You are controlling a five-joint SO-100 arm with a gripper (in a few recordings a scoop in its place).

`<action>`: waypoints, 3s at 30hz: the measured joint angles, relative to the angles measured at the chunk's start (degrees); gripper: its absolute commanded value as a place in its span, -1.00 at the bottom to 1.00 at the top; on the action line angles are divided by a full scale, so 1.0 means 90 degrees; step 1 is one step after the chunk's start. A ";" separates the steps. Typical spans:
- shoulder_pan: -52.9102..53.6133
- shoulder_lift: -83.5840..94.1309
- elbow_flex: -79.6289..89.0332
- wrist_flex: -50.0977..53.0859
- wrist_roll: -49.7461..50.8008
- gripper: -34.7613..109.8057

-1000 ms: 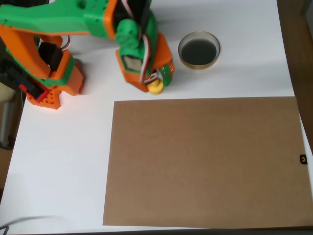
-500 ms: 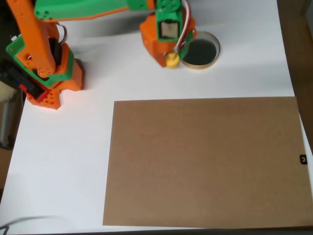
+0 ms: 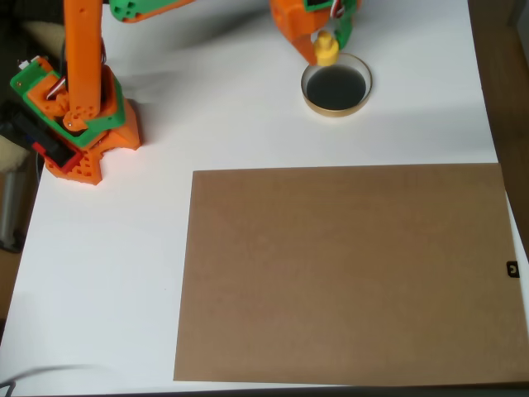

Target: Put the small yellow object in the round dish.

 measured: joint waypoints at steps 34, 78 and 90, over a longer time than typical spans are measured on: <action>-0.0088 -0.0879 0.1084 -0.1445 0.0205 -0.31; 0.2100 0.3828 0.4355 -0.0703 -0.1709 -0.16; 0.4385 0.5605 0.6318 -0.1992 -0.1768 -0.16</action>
